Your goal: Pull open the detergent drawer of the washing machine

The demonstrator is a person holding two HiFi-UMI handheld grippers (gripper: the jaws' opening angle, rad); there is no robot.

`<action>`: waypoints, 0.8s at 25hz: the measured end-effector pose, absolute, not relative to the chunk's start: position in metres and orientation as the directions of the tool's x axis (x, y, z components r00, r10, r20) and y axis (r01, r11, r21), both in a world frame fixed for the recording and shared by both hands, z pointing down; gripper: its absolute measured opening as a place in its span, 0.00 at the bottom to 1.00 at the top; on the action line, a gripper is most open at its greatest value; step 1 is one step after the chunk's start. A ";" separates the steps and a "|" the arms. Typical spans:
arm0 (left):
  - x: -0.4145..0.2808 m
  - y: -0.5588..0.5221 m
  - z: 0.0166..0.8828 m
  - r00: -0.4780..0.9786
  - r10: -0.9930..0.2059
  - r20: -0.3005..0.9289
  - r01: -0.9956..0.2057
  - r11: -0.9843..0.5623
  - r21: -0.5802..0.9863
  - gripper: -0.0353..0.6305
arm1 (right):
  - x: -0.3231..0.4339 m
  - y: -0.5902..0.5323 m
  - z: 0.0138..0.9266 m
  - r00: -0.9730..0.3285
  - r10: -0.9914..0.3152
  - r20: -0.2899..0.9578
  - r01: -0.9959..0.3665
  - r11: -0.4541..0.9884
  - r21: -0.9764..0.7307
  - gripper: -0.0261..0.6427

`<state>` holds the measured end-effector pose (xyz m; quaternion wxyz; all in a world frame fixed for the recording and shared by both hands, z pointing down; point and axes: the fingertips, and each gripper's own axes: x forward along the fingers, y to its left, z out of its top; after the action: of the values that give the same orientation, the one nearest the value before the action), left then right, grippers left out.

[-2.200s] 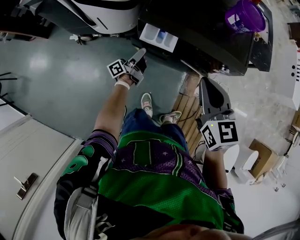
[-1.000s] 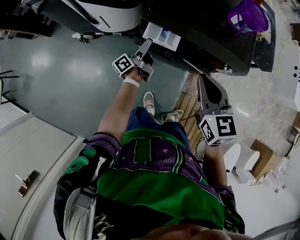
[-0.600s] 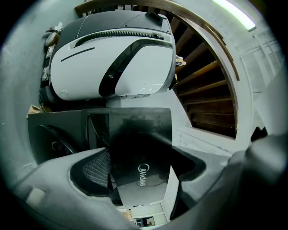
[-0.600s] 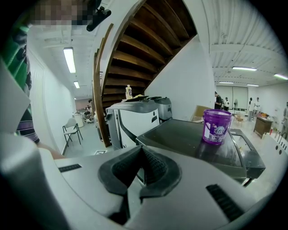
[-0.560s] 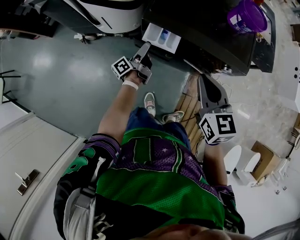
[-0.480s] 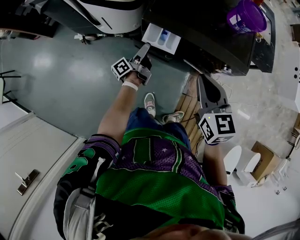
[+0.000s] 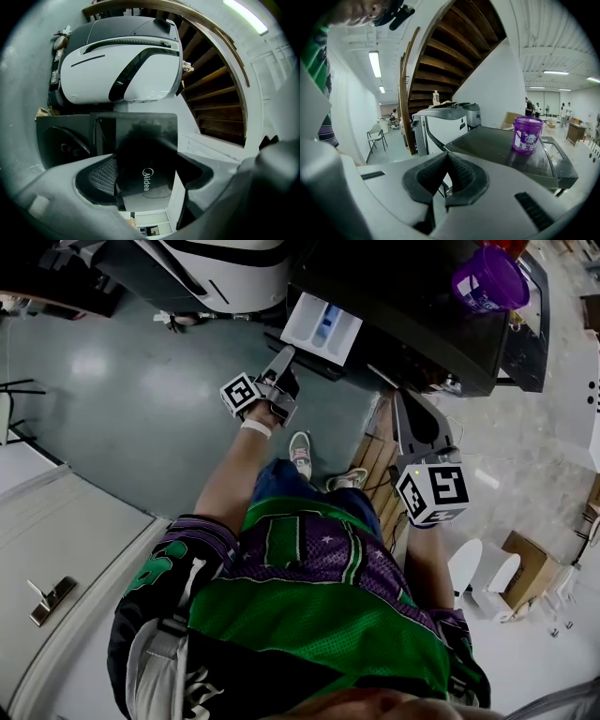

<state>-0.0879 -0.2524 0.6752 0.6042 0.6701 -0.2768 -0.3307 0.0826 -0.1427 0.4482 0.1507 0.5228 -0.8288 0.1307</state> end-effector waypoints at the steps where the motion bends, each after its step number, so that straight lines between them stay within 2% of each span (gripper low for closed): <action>1: -0.088 -0.251 0.675 0.627 -0.771 -0.110 0.032 -0.116 0.993 0.66 | 0.082 -0.144 0.448 -0.410 -0.827 0.386 -0.905 0.422 -0.057 0.04; 20: -0.092 -0.236 0.671 0.646 -0.755 -0.113 0.051 -0.106 0.993 0.65 | 0.072 -0.147 0.444 -0.430 -0.815 0.387 -0.893 0.446 -0.052 0.04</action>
<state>-0.0921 -0.2361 0.6711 0.6146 0.6674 -0.2636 -0.3276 0.0723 -0.1465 0.4442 0.1549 0.5109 -0.8362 0.1257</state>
